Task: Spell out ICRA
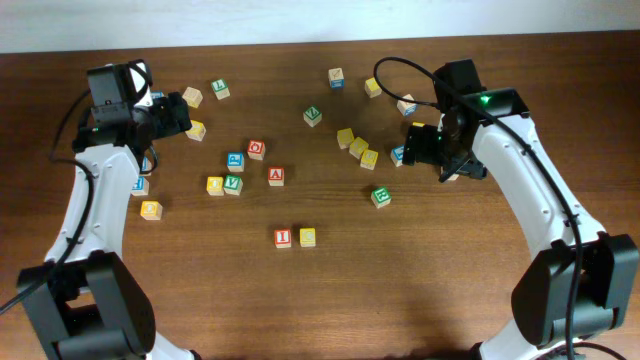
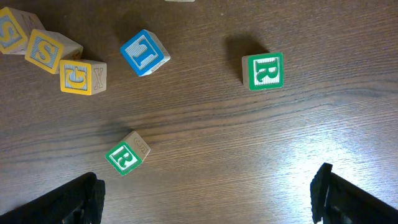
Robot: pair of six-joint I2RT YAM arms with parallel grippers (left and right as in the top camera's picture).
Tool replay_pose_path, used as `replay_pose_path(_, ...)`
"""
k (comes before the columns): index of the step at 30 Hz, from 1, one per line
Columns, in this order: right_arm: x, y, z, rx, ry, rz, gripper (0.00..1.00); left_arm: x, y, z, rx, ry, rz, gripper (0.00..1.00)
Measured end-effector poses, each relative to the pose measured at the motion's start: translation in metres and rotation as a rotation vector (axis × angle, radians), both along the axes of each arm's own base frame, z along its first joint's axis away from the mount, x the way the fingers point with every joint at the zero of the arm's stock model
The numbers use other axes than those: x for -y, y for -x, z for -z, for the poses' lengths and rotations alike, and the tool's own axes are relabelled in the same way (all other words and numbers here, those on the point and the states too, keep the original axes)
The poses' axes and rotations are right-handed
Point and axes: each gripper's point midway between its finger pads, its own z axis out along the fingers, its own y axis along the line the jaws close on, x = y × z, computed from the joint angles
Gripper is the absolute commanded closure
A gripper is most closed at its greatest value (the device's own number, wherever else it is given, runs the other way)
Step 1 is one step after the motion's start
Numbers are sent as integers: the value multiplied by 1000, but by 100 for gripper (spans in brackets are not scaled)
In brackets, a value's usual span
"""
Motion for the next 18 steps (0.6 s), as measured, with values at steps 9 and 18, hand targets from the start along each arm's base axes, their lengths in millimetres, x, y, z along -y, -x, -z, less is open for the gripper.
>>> replay_pose_path(9,-1,-6,-1,23,-3,0,2,-51,11,-3,-31,-186,-179,1)
replay_pose_path(18,-2,-14,-3,58,-10,0,2,-117,51,19,-150,-147,-331,1)
